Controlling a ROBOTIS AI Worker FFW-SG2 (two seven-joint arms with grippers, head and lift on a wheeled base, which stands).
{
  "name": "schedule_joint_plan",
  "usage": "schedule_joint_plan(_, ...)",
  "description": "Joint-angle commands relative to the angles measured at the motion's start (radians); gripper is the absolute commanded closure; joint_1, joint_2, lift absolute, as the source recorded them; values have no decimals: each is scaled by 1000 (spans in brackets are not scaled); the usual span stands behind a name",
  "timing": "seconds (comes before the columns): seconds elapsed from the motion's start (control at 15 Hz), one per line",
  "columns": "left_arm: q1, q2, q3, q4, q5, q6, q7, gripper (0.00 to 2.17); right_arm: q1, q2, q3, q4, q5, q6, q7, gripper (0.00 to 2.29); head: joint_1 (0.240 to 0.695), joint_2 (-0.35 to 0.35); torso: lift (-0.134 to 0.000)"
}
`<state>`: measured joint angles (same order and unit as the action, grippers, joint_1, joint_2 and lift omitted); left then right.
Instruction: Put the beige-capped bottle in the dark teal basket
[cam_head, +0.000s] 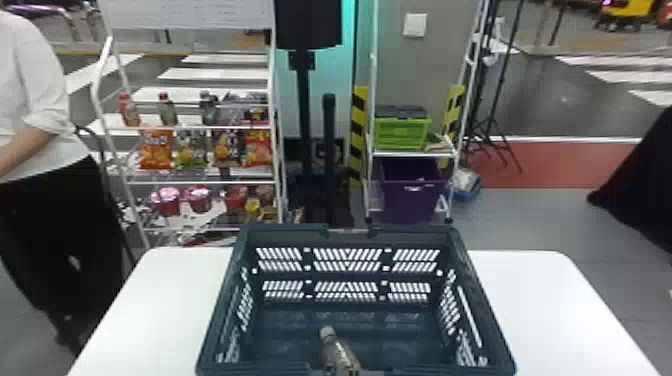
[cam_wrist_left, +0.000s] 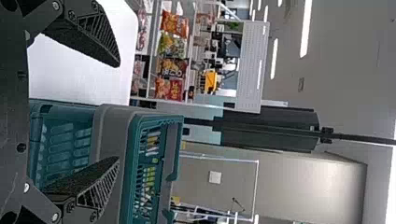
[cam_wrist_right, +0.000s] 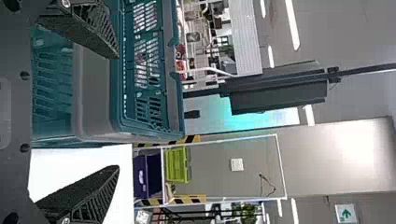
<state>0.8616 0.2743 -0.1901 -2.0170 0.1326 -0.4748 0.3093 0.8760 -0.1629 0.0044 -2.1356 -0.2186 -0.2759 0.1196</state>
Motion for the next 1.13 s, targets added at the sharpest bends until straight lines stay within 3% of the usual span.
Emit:
schedule_joint_plan(0.0, -3, -14, 1, 0, -7, -4, 5, 184, 20, 8, 0, 25, 1, -38, 14, 46, 499, 0, 0)
schedule_joint_plan(0.53, -9, -37, 0, -16, -11, -4, 11, 184, 69, 11, 2, 36, 1, -90, 26, 46, 499, 0, 0)
schedule_joint_plan(1.07, 7, -37, -2, -23, -18, -23, 28, 184, 92, 11, 2, 33, 1, -121, 26, 49, 499, 0, 0)
